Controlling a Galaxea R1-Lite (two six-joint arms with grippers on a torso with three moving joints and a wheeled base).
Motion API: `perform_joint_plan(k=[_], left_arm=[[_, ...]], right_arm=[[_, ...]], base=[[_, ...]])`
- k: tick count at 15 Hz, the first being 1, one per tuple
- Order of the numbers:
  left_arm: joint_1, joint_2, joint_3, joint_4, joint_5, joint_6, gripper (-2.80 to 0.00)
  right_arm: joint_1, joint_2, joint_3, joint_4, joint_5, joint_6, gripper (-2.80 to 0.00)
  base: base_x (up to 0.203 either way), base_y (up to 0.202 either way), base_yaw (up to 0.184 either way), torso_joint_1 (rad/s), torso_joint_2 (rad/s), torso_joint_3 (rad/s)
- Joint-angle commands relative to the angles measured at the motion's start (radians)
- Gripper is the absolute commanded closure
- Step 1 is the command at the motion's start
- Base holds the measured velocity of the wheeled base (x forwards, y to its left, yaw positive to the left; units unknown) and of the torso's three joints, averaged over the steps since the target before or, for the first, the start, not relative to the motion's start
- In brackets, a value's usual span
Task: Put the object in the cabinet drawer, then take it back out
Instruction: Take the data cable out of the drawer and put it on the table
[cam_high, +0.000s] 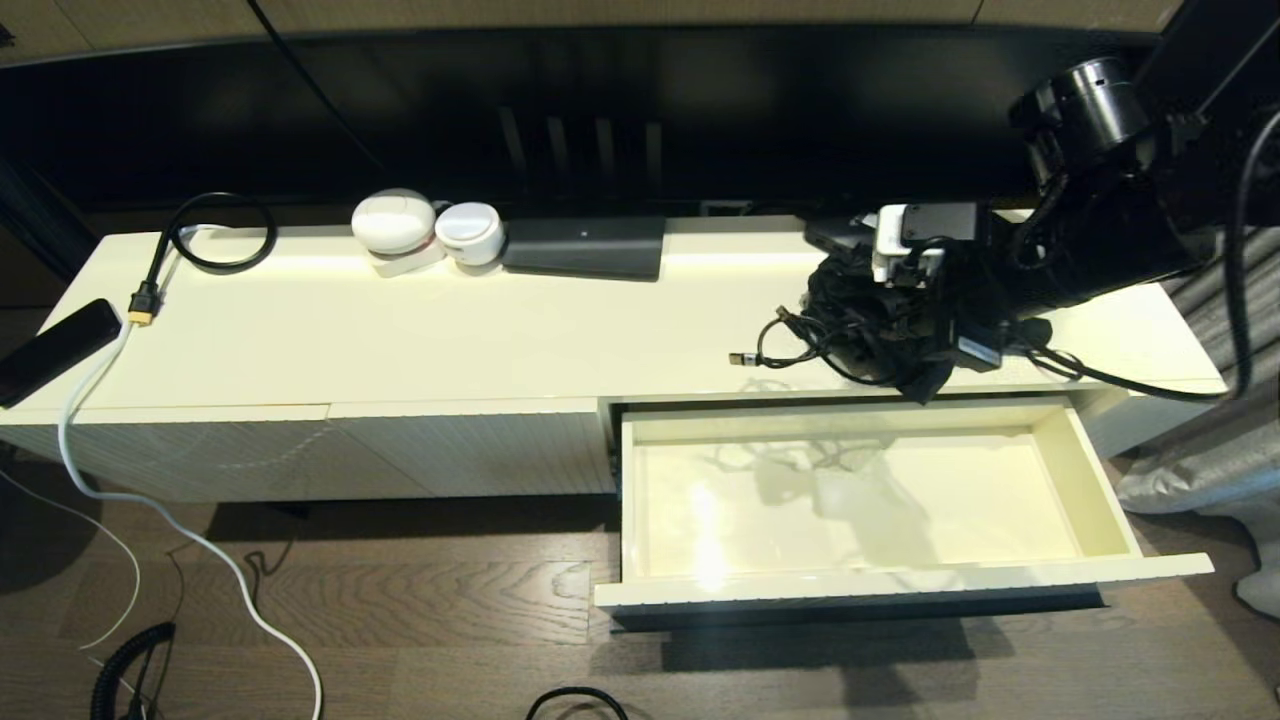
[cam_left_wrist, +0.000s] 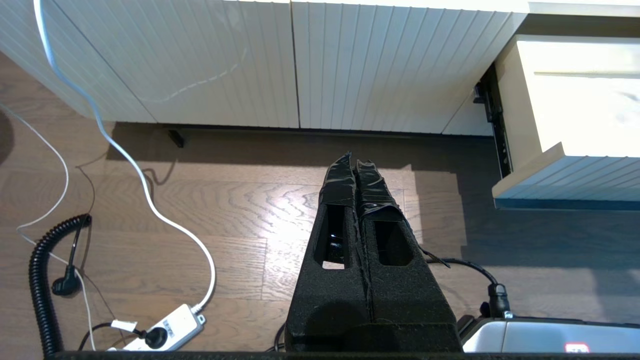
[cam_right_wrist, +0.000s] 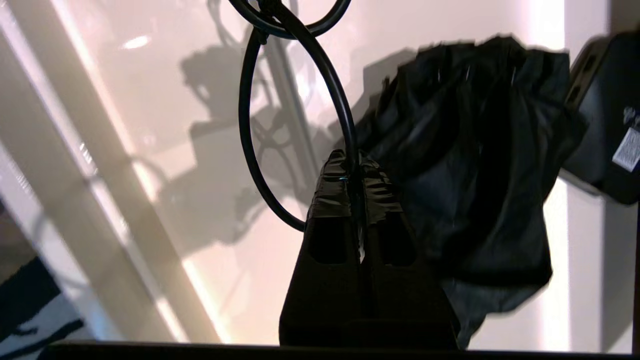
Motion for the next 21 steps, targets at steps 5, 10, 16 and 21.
perform_joint_plan(k=[5,10,16,21], left_arm=[[0.0,0.0,0.001,0.0,0.0,-0.001,0.0],[0.001,0.0,0.0,0.0,0.0,-0.001,0.0],[0.0,0.0,0.001,0.0,0.0,-0.001,0.0],[0.001,0.0,0.0,0.0,0.0,-0.001,0.0]], right_arm=[[0.083,0.161,-0.02,-0.234,-0.02,0.05,0.0],[0.102,0.179,-0.02,-0.263,-0.02,0.054,0.0],[0.111,0.248,-0.019,-0.455,-0.062,0.119,0.0],[0.116,0.269,-0.018,-0.515,-0.064,0.121,-2.8]], base=[[0.0,0.0,0.0,0.0,0.0,0.0],[0.0,0.0,0.0,0.0,0.0,0.0],[0.0,0.0,0.0,0.0,0.0,0.0],[0.0,0.0,0.0,0.0,0.0,0.0]])
